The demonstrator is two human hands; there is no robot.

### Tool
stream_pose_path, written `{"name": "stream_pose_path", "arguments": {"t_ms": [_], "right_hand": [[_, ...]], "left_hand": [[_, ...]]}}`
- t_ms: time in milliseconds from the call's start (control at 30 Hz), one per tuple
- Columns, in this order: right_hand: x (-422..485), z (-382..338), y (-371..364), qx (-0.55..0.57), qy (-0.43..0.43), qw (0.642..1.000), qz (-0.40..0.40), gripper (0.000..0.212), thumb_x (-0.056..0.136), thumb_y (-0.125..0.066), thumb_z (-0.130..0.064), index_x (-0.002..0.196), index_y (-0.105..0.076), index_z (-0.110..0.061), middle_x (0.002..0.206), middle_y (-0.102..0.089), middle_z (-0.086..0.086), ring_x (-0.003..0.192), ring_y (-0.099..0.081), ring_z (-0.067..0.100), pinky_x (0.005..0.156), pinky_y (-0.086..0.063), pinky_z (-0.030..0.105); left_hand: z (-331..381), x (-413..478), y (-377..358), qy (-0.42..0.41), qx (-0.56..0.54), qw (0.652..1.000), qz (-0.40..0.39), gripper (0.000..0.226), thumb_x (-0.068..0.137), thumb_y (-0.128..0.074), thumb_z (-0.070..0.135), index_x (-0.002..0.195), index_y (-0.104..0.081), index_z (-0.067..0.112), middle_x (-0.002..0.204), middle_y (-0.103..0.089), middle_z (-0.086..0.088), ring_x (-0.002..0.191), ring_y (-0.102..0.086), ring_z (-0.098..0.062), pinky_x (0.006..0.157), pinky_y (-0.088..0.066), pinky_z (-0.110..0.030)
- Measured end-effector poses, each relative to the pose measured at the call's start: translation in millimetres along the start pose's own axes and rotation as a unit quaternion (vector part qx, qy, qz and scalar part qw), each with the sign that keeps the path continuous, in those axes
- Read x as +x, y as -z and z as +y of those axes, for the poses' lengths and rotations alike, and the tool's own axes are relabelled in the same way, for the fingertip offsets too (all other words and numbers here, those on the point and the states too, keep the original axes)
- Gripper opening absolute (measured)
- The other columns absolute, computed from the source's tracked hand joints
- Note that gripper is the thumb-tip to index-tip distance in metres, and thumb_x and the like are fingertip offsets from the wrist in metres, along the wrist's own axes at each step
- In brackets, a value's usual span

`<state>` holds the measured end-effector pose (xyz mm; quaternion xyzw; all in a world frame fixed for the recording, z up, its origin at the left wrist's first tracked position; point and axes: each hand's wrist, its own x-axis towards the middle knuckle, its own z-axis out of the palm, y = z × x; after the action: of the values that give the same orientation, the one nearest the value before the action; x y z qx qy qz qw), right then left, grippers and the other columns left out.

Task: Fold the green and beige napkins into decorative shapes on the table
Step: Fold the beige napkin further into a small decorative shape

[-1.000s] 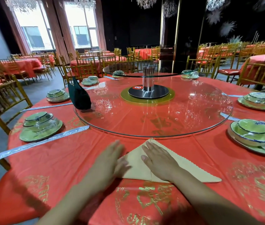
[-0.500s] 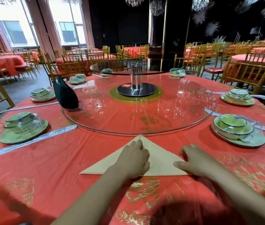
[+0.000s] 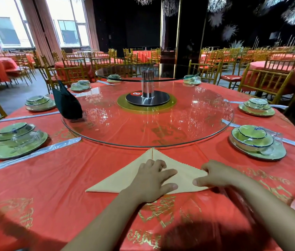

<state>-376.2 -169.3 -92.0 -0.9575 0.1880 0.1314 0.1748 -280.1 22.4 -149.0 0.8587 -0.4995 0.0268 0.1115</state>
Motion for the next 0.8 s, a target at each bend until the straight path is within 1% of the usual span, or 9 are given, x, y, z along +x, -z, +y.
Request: {"name": "stream_pose_path", "arguments": {"t_ms": [100, 200, 267, 300, 400, 500, 600, 700, 800], "right_hand": [[-7.3, -0.5, -0.3, 0.204, 0.021, 0.977, 0.053, 0.027, 0.081, -0.068, -0.021, 0.066, -0.047, -0.016, 0.057, -0.053, -0.003, 0.051, -0.043, 0.01, 0.045, -0.03, 0.021], [-21.1, -9.5, -9.9, 0.5, 0.029, 0.863, 0.061, 0.012, 0.081, -0.067, -0.009, 0.077, -0.055, -0.009, 0.049, -0.059, 0.002, 0.039, -0.049, 0.008, 0.036, -0.033, 0.015], [-27.8, -18.3, -22.7, 0.604, 0.033, 0.794, 0.064, 0.013, 0.078, -0.069, -0.009, 0.086, -0.059, -0.007, 0.055, -0.06, 0.001, 0.046, -0.054, 0.007, 0.039, -0.039, 0.015], [-29.0, -23.5, -30.6, 0.617, 0.032, 0.783, 0.064, 0.016, 0.077, -0.07, -0.01, 0.088, -0.059, -0.008, 0.057, -0.061, -0.003, 0.05, -0.056, 0.006, 0.043, -0.042, 0.016], [-25.7, -35.8, -52.9, 0.513, 0.038, 0.849, 0.119, 0.018, 0.08, -0.069, -0.011, 0.095, -0.06, -0.012, 0.069, -0.065, -0.008, 0.063, -0.06, 0.008, 0.056, -0.046, 0.023], [-19.9, -44.7, -64.0, 0.282, 0.07, 0.922, 0.258, 0.014, 0.081, -0.063, -0.011, 0.091, -0.054, -0.015, 0.076, -0.052, -0.008, 0.076, -0.051, 0.017, 0.06, -0.036, 0.026], [-20.9, -65.1, -72.8, 0.071, 0.167, 0.919, 0.35, 0.014, 0.077, -0.06, -0.005, 0.09, -0.062, -0.011, 0.083, -0.054, 0.001, 0.08, -0.055, 0.023, 0.065, -0.044, 0.033], [-18.6, -79.6, -82.3, -0.06, 0.241, 0.896, 0.369, 0.03, 0.052, -0.077, -0.007, 0.078, -0.067, -0.015, 0.073, -0.056, -0.001, 0.065, -0.058, 0.019, 0.046, -0.042, 0.025], [-14.5, -83.2, -84.9, -0.119, 0.246, 0.898, 0.346, 0.033, 0.045, -0.083, -0.011, 0.071, -0.063, -0.017, 0.071, -0.052, -0.002, 0.064, -0.054, 0.017, 0.046, -0.033, 0.023]], "left_hand": [[0.2, 0.0, -2.3, 0.004, 0.014, 1.0, -0.009, 0.081, 0.069, -0.011, 0.074, 0.136, -0.041, 0.038, 0.132, -0.04, -0.003, 0.113, -0.036, -0.027, 0.095, -0.027, -0.037], [1.1, 1.4, -2.6, 0.007, 0.015, 1.0, -0.013, 0.084, 0.067, -0.009, 0.075, 0.137, -0.038, 0.039, 0.133, -0.039, -0.003, 0.114, -0.036, -0.027, 0.096, -0.028, -0.039], [0.7, 3.7, -2.5, 0.02, 0.016, 0.999, -0.044, 0.089, 0.062, -0.005, 0.076, 0.138, -0.034, 0.041, 0.133, -0.035, 0.0, 0.116, -0.032, -0.025, 0.095, -0.025, -0.038], [1.5, 4.5, -0.2, 0.024, 0.013, 0.998, -0.055, 0.089, 0.061, -0.006, 0.076, 0.139, -0.033, 0.041, 0.133, -0.034, 0.001, 0.116, -0.031, -0.024, 0.095, -0.025, -0.038], [-0.8, 8.3, 5.9, 0.039, -0.058, 0.996, -0.06, 0.074, 0.07, -0.025, 0.074, 0.133, -0.041, 0.038, 0.122, -0.042, 0.001, 0.111, -0.036, -0.023, 0.092, -0.028, -0.037], [-15.9, 15.6, 2.5, 0.06, -0.299, 0.952, -0.025, 0.043, 0.077, -0.043, 0.051, 0.11, -0.053, 0.026, 0.09, -0.052, -0.006, 0.088, -0.051, -0.023, 0.082, -0.043, -0.043], [-29.7, 14.6, 8.9, 0.123, -0.493, 0.86, -0.041, 0.036, 0.082, -0.051, 0.027, 0.117, -0.047, 0.033, 0.101, -0.057, -0.009, 0.085, -0.052, -0.02, 0.083, -0.047, -0.045], [-37.7, 12.0, 28.8, 0.184, -0.543, 0.817, -0.059, 0.019, 0.096, -0.046, 0.029, 0.115, -0.049, 0.027, 0.098, -0.059, 0.003, 0.075, -0.057, -0.008, 0.068, -0.047, -0.023], [-48.9, 16.7, 34.6, 0.199, -0.591, 0.778, -0.078, 0.02, 0.097, -0.043, 0.034, 0.101, -0.059, 0.021, 0.093, -0.059, 0.004, 0.089, -0.052, -0.009, 0.081, -0.04, -0.021]]}}
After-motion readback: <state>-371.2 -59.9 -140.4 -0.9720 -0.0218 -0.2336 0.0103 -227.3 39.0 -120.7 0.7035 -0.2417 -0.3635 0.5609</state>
